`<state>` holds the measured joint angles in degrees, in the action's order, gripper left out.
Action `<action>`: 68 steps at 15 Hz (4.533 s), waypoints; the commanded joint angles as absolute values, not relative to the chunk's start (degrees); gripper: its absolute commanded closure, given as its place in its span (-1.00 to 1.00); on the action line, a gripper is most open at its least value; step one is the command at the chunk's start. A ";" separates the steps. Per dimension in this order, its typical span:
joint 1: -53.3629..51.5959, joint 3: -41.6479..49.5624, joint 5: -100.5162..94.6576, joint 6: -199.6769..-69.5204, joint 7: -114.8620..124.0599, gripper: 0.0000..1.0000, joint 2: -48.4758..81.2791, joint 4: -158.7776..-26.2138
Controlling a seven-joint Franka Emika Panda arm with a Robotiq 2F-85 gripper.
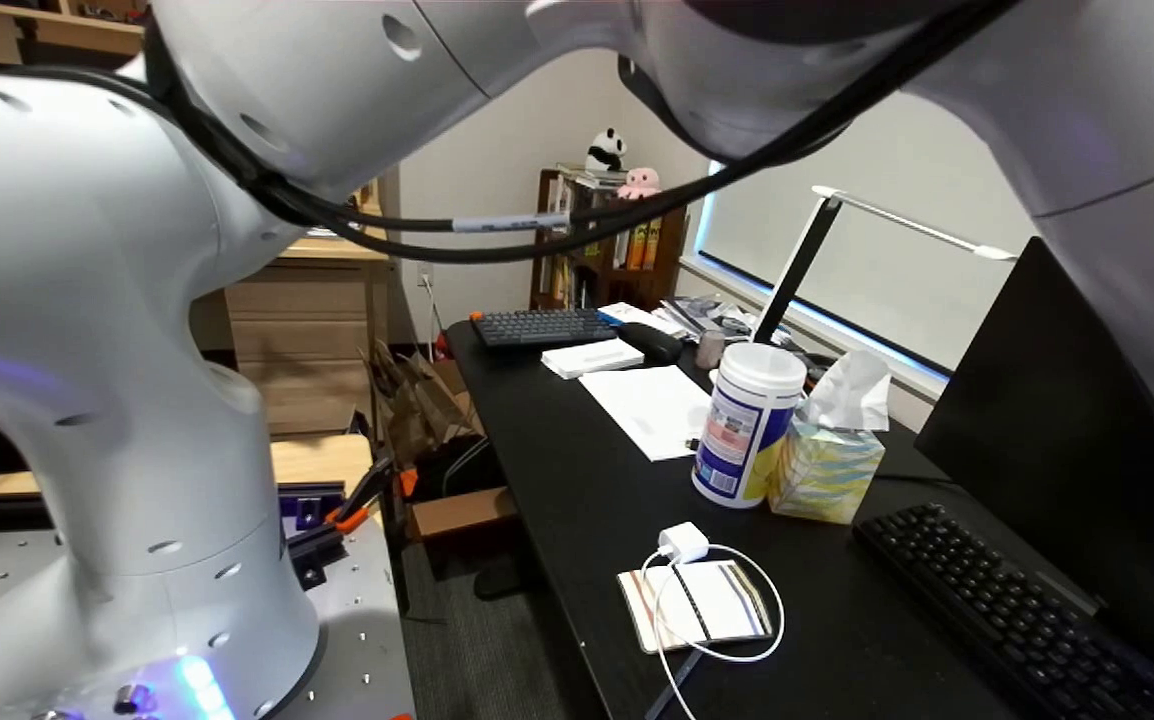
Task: Move the black cable on the right side of the desk to the left
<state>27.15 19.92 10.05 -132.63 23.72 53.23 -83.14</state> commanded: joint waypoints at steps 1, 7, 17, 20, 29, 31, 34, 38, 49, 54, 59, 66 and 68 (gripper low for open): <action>29.08 18.53 9.65 -133.18 18.66 -1.00 57.56 -78.62; 30.27 17.29 9.59 -133.47 13.44 -1.00 60.79 -75.64; 31.34 15.81 10.53 -133.98 9.27 -1.00 58.14 -77.46; 32.34 14.58 11.06 -133.61 7.46 -1.00 57.78 -77.58; 33.96 11.43 11.29 -132.87 5.20 -1.00 57.77 -77.52; 33.84 11.02 11.20 -132.63 4.78 -1.00 57.79 -77.50; 33.28 11.09 10.24 -133.52 5.40 -0.46 57.53 -78.16; 32.97 11.24 9.99 -133.90 5.72 0.06 57.32 -78.31; 30.26 12.90 6.17 -131.17 3.39 0.95 50.05 -85.60; 26.63 13.25 1.50 -135.87 -4.83 0.92 39.53 -98.86; 26.51 13.27 2.85 -133.95 -3.11 0.90 42.96 -93.75; 25.36 14.48 1.42 -132.19 -2.14 0.92 43.27 -93.43; 23.18 14.13 -0.43 -134.30 -3.72 0.92 41.10 -97.92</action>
<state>26.13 14.38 2.11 -132.09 -1.66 44.65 -91.72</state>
